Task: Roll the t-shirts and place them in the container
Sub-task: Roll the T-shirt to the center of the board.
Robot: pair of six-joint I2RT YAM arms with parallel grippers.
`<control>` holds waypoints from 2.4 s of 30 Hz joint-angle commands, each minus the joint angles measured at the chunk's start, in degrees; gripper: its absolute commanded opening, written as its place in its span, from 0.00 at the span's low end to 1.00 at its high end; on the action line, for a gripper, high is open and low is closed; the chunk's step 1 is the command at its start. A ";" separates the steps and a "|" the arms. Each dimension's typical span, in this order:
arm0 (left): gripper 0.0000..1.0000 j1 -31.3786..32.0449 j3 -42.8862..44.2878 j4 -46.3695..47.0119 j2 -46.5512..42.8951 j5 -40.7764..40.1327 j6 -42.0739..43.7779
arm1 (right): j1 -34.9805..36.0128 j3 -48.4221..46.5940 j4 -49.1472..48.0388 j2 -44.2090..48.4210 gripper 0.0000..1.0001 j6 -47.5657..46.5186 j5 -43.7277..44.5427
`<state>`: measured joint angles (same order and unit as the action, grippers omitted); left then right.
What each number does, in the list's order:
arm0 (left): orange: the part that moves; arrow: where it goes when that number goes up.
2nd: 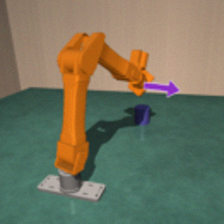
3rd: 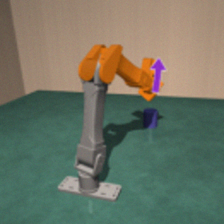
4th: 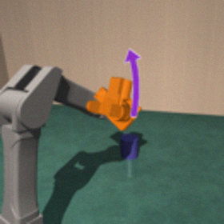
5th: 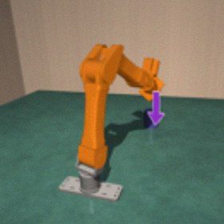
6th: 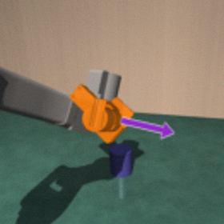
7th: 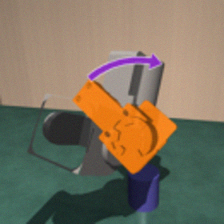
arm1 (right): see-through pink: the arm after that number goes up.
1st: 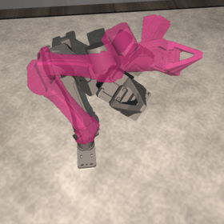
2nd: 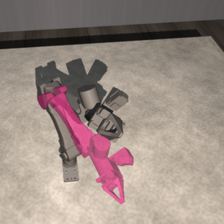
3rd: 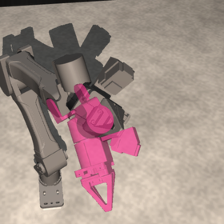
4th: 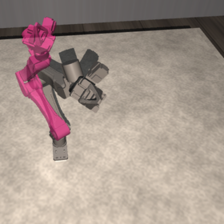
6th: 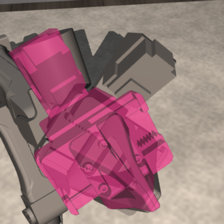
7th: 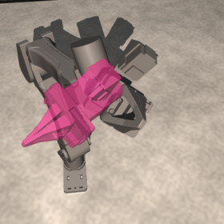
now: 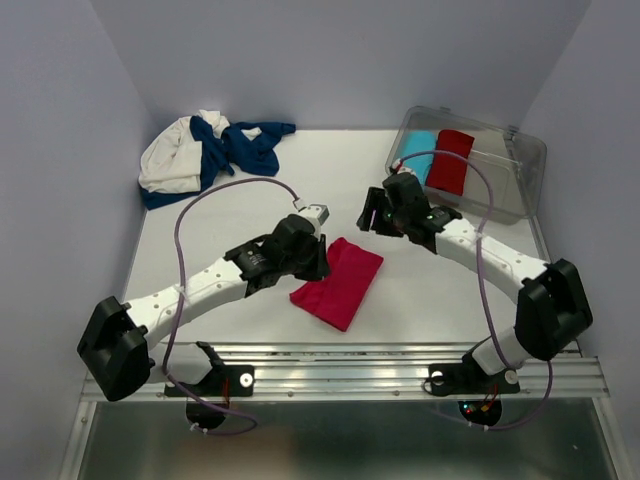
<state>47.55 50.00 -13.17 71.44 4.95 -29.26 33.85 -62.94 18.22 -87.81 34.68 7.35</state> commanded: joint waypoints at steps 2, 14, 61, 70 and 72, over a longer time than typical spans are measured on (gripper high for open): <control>0.45 4.82 4.84 -6.86 0.89 -10.74 -0.27 | -6.15 1.49 2.43 7.91 0.75 -1.28 2.75; 0.60 20.81 18.02 -15.39 18.71 -24.90 -5.98 | -13.45 12.31 4.37 17.76 0.92 0.30 -0.41; 0.00 15.57 4.87 8.57 19.18 2.94 0.87 | -14.51 16.88 5.86 21.54 0.94 0.92 -3.05; 0.00 7.74 -4.02 19.74 11.27 18.41 -1.85 | -14.51 15.92 5.95 21.10 0.94 0.57 -3.57; 0.00 6.60 -5.52 21.77 10.57 20.34 -2.47 | -14.51 15.83 5.95 21.10 0.94 0.48 -3.75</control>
<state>56.27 47.31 0.19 86.00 16.14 -30.41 19.79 -45.91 24.16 -67.83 35.59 4.10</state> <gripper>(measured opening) 0.037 0.937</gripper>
